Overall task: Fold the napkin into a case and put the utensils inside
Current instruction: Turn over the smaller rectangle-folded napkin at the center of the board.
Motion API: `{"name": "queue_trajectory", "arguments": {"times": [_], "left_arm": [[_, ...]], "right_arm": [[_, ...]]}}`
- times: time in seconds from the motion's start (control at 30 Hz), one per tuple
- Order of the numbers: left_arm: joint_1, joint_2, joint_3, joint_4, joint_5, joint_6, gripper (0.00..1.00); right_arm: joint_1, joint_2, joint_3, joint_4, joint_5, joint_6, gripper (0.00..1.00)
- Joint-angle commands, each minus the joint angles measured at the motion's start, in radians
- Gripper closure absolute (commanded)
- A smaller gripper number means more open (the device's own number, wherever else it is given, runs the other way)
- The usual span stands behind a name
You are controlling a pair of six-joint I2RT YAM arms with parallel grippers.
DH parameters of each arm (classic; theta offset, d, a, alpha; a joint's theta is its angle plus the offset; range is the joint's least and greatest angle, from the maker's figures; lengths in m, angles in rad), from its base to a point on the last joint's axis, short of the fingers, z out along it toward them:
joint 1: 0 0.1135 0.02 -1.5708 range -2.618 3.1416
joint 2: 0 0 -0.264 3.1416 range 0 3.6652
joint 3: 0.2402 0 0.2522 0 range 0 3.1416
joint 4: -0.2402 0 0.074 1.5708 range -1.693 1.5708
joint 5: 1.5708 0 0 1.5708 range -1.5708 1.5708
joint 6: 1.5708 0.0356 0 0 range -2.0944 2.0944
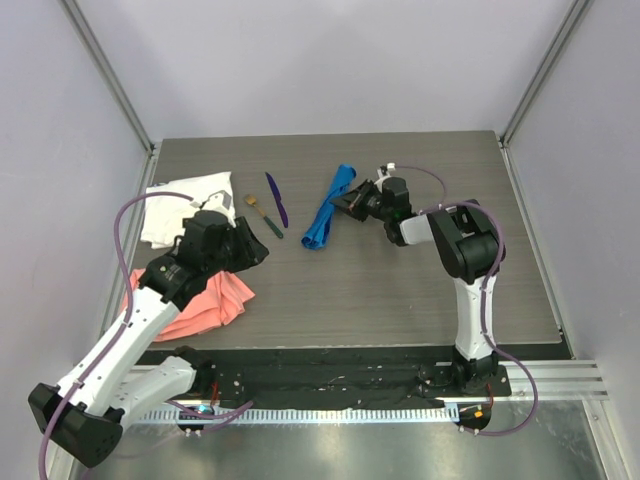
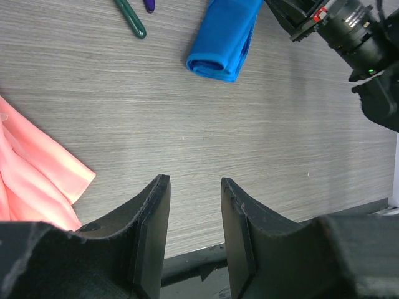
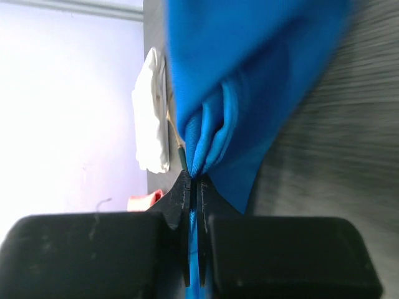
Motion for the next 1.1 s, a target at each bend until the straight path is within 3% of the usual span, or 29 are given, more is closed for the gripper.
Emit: {"name": "queue_trajectory", "arguments": {"times": [0.0,0.43,0.6,0.7,0.73,0.83,0.97,1.07], "left_arm": [[0.009,0.001,0.04,0.03,0.003,0.022,0.58],[0.009,0.032,0.023,0.079,0.042,0.007,0.58],[0.009,0.07,0.009,0.14,0.129,0.004,0.57],[0.009,0.121,0.005,0.211,0.207,0.001,0.55],[0.009,0.142,0.006,0.234,0.236,-0.001,0.55],[0.007,0.24,0.009,0.367,0.36,-0.045,0.57],[-0.016,0.441,0.051,0.542,0.431,-0.091,0.66],[-0.025,0.562,0.089,0.711,0.477,-0.145,0.77]], "right_arm": [[-0.03,0.044,0.026,0.24,-0.057,0.127,0.99],[-0.116,0.005,-0.202,0.312,-0.085,0.089,0.93],[-0.147,-0.053,-0.3,0.303,-0.105,0.069,0.71],[-0.156,-0.162,-0.32,0.118,-0.111,-0.02,0.58],[-0.156,-0.236,-0.313,-0.081,-0.091,-0.126,0.56],[-0.158,-0.338,-0.245,-0.438,-0.013,-0.386,0.46],[-0.156,-0.392,-0.077,-0.657,0.097,-0.601,0.46],[-0.156,-0.32,0.056,-0.695,0.009,-0.658,0.5]]}}
